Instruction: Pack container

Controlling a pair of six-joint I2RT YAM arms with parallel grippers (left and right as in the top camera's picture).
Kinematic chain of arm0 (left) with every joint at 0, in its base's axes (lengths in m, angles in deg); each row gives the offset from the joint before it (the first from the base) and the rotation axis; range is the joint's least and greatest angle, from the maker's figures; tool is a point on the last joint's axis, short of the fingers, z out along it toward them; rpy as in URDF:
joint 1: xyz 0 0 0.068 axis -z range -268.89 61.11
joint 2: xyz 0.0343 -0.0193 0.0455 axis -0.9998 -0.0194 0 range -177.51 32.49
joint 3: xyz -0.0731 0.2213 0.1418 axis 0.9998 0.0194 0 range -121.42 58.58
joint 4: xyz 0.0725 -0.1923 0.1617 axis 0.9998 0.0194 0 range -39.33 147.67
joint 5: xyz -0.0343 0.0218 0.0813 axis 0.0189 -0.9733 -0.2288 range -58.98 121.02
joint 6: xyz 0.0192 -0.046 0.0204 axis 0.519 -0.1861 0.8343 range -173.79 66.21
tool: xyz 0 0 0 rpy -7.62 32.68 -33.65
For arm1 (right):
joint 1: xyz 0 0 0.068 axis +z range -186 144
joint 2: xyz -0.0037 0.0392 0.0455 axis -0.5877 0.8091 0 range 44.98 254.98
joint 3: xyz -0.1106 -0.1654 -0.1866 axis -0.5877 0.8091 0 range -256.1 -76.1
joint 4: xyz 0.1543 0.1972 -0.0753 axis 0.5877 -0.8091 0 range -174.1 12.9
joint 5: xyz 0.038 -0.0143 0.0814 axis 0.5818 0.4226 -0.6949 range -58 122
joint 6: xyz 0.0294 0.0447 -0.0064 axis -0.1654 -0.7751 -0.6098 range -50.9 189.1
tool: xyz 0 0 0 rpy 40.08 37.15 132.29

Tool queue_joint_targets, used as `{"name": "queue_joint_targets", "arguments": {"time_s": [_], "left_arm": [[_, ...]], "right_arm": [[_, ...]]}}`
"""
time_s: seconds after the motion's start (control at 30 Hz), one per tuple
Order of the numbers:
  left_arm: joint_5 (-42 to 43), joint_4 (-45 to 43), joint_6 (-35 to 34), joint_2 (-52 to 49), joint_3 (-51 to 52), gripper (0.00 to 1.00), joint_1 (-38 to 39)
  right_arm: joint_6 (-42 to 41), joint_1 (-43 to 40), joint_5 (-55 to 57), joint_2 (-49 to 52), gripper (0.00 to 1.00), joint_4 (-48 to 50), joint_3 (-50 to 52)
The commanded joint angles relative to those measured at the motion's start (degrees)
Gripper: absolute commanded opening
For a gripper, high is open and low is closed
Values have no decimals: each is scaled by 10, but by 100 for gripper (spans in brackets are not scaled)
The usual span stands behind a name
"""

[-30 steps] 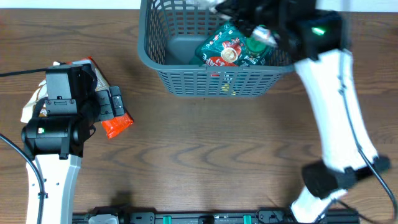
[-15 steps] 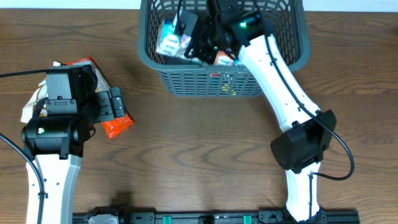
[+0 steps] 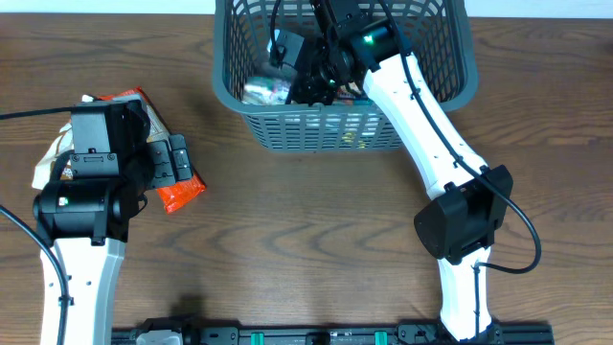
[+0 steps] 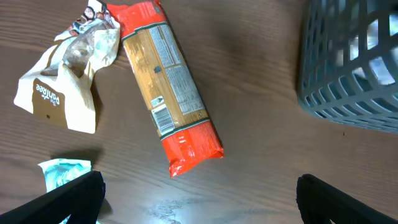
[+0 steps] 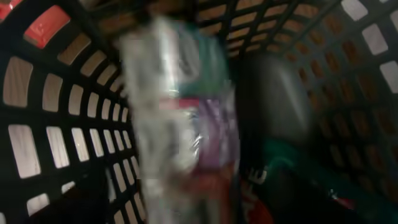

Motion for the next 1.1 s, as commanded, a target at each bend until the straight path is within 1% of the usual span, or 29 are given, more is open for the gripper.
{"name": "queue_joint_targets", "arguments": {"time_s": [0.0, 0.1, 0.13, 0.33, 0.43, 0.57, 0.67, 0.73, 0.8, 0.87, 0.93, 1.07], "left_arm": [[-4, 2, 3, 3, -11, 99, -3], [-4, 2, 3, 3, -11, 99, -3], [-4, 2, 3, 3, -11, 99, -3], [-4, 2, 3, 3, -11, 99, -3], [-4, 2, 3, 3, -11, 99, -3], [-4, 2, 3, 3, -11, 98, -3], [-4, 2, 3, 3, -11, 99, -3], [-4, 2, 3, 6, -11, 99, -3], [-4, 2, 3, 11, -13, 98, -3], [-4, 11, -4, 14, -27, 99, -3], [-4, 39, -29, 14, -61, 99, -3], [-5, 103, -66, 1, -178, 99, -3]], "right_arm": [[3, -1, -11, 4, 85, -1, -4], [-11, -2, -8, 0, 98, 9, -5], [-19, -2, -8, -3, 99, 14, -5], [-101, -24, -5, -40, 99, 92, -26], [-181, -53, -6, -63, 99, 116, -65], [-305, -118, -5, -90, 99, 104, -149], [-400, -183, 17, -118, 99, 55, -197], [-468, -232, 66, -140, 99, 2, -216], [-513, -287, 119, -163, 99, -57, -218], [-524, -336, 150, -176, 99, -111, -218], [-524, -385, 172, -181, 99, -170, -218], [-524, -456, 187, -169, 99, -254, -205]]}}
